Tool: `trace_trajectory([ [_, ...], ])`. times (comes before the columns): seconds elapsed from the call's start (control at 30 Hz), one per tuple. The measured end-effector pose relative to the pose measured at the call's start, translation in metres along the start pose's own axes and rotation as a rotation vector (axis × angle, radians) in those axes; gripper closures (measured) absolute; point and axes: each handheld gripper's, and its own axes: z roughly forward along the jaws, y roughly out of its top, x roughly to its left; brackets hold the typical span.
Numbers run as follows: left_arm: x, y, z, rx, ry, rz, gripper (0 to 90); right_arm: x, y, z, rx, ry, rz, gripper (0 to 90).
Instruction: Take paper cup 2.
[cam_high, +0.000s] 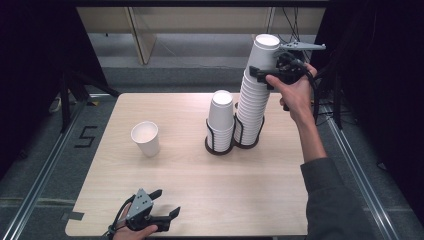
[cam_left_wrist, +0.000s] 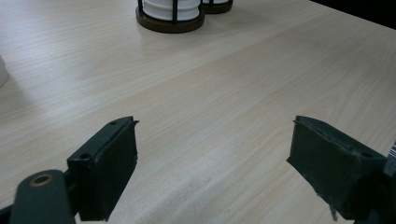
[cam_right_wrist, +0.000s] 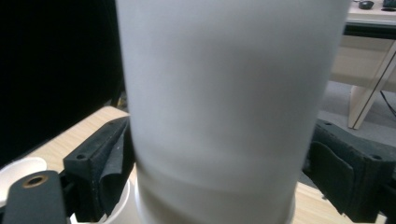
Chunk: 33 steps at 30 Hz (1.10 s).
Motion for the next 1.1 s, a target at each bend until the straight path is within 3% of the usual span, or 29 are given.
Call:
trace_trajectory([
  [0.23,-0.001,0.000,0.000,0.003,-0.002,0.001,14.5,-0.001,0.002,0.009,-0.005,-0.006,-0.001,11.6],
  [0.33,-0.001,0.000,0.000,0.002,-0.004,0.002,14.5,-0.002,0.001,0.014,-0.003,0.003,0.035,11.0],
  [0.47,-0.002,0.000,0.002,-0.008,-0.007,-0.007,14.5,-0.002,0.001,0.015,-0.008,0.008,0.044,12.2],
  [0.63,-0.002,0.000,0.002,-0.002,-0.009,-0.001,14.5,-0.001,0.004,0.014,-0.001,-0.004,0.007,14.1],
  [0.67,-0.002,0.000,0.001,-0.002,-0.010,-0.001,14.5,0.001,0.006,0.013,-0.003,-0.007,0.023,14.4],
  [0.97,-0.002,0.000,0.001,0.007,-0.004,0.001,14.5,0.004,0.034,-0.007,-0.106,-0.029,-0.008,14.5],
  [1.1,-0.003,0.000,0.002,0.006,-0.013,0.001,14.5,0.005,0.045,-0.017,-0.141,-0.031,0.000,14.6],
])
